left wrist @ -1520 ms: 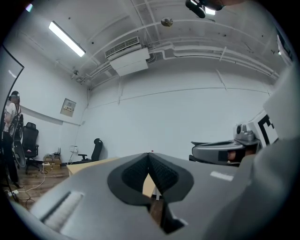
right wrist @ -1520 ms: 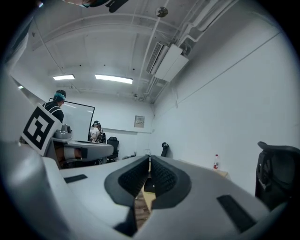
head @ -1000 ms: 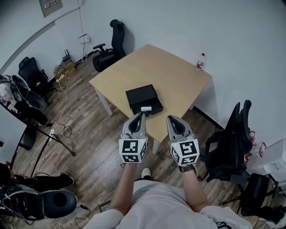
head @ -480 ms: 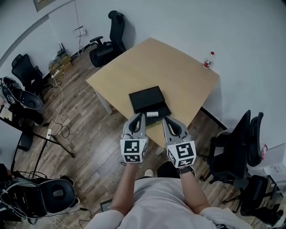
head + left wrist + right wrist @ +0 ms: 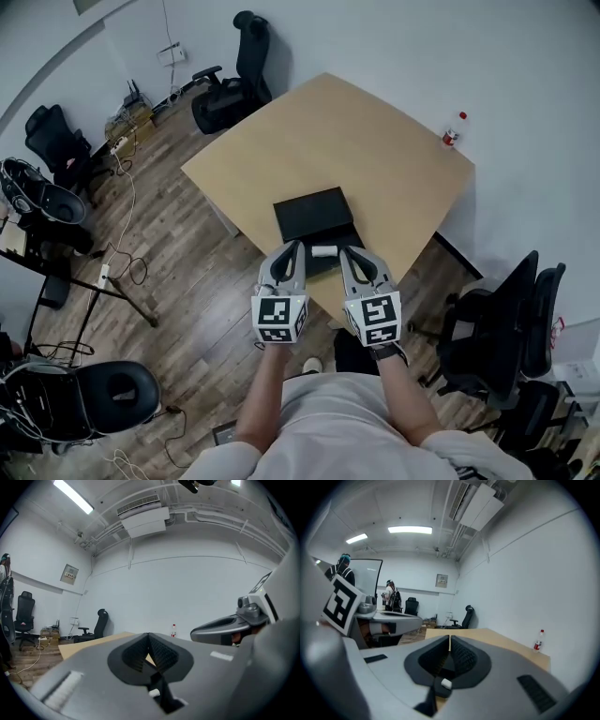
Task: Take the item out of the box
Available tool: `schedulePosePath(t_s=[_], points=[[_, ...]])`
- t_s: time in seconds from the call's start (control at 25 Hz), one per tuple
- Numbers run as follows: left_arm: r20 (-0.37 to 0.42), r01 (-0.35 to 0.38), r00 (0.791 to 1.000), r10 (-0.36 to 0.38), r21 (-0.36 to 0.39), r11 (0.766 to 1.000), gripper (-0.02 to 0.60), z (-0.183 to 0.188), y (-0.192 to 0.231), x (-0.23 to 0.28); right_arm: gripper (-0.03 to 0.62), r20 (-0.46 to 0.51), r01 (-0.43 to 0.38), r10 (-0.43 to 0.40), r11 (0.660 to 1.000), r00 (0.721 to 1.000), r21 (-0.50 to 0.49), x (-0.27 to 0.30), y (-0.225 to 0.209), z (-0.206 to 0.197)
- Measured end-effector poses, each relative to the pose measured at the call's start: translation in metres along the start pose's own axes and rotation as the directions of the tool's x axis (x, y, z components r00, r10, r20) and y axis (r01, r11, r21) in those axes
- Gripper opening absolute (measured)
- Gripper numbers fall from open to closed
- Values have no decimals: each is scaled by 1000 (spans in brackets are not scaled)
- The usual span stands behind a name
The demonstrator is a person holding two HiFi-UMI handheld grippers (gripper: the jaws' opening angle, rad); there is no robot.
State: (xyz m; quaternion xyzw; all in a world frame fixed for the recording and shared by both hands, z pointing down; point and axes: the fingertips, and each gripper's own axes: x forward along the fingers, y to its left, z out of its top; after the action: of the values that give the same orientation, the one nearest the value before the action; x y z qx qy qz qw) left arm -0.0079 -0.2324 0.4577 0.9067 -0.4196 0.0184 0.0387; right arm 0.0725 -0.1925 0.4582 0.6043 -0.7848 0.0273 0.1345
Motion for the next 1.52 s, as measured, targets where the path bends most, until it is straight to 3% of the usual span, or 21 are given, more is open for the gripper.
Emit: schedulePosePath(t_s=[0.16, 0.4, 0.76, 0.92, 1.16, 1.36, 1.44, 1.52], points=[[31, 41, 999, -43, 57, 998, 9, 8, -12, 24, 17, -44, -28, 28, 1000, 999, 6, 25, -21, -10], [7, 16, 1000, -16, 18, 1000, 9, -8, 8, 47, 17, -102, -87, 87, 996, 991, 9, 63, -26, -31], [-56, -33, 998, 31, -25, 999, 9, -35, 21, 82, 17, -221, -220, 212, 975, 952, -14, 102, -31, -72], [-78, -53, 996, 50, -35, 998, 9, -45, 23, 89, 17, -291, -298, 281, 954, 914, -16, 113, -26, -94], [-98, -101, 991, 94, -66, 993, 9, -58, 34, 99, 17, -426, -432, 374, 901, 824, -45, 124, -16, -131], [-141, -141, 981, 132, -55, 988, 9, -70, 47, 104, 21, -473, -506, 425, 861, 772, -54, 137, -5, -151], [-155, -154, 977, 144, -60, 986, 9, -77, 50, 108, 40, -497, -536, 440, 842, 748, -61, 142, -2, -162], [-168, -168, 974, 155, -65, 984, 9, -83, 52, 111, 98, -527, -562, 453, 825, 720, -59, 146, 0, -176]])
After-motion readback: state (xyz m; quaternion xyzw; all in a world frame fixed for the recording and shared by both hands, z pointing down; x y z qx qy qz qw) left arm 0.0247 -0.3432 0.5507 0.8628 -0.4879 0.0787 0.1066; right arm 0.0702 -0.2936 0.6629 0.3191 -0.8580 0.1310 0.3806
